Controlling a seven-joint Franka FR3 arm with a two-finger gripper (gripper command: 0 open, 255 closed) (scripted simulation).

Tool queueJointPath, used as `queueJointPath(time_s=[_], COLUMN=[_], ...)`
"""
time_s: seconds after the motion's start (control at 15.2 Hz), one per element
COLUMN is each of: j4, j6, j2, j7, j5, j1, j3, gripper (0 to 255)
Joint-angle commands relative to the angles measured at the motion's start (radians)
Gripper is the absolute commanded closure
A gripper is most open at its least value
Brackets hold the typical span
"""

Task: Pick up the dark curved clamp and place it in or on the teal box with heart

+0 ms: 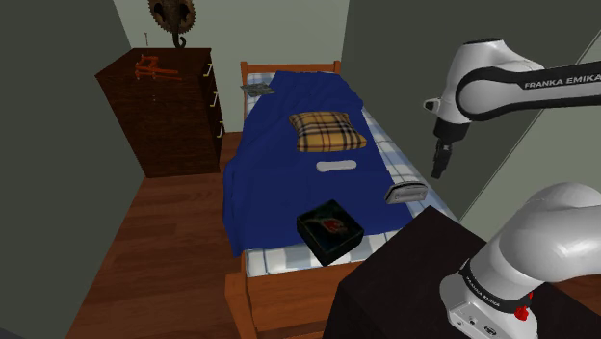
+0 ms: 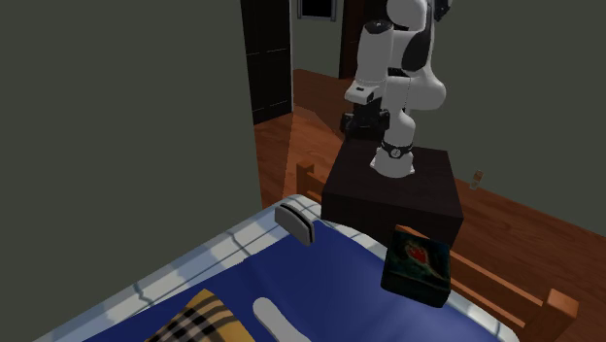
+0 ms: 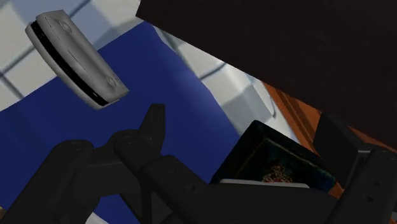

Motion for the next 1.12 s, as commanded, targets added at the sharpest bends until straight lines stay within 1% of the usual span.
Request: queueJointPath(time_s=[0.0, 0.2, 0.4, 0.53, 0.66, 0.79, 0.86, 0.92, 0.99, 1.06], j4=[-0.011, -0.018, -0.006, 0.011, 0.034, 0.063, 0.079, 0.096, 0.115, 0.135], j6=[0.075, 0.200, 0.331, 0.421, 0.512, 0.601, 0.645, 0.688, 0.729, 0.767], j2=[0.053, 0.156, 0.282, 0.376, 0.478, 0.586, 0.643, 0.702, 0.763, 0.825], j7=[-0.059, -0.142, -0.225, -0.284, -0.351, -0.433, -0.482, -0.539, -0.606, -0.682], j5=[-0.045, -0.105, -0.148, -0.161, -0.156, -0.122, -0.091, -0.047, 0.012, 0.085], j1=[-0.011, -0.019, -0.015, -0.003, 0.018, 0.046, 0.063, 0.080, 0.096, 0.105], j3=[-0.048, -0.122, -0.198, -0.249, -0.301, -0.351, -0.373, -0.394, -0.409, -0.413], gripper=[0, 0, 0, 0, 0, 0, 0, 0, 0, 0])
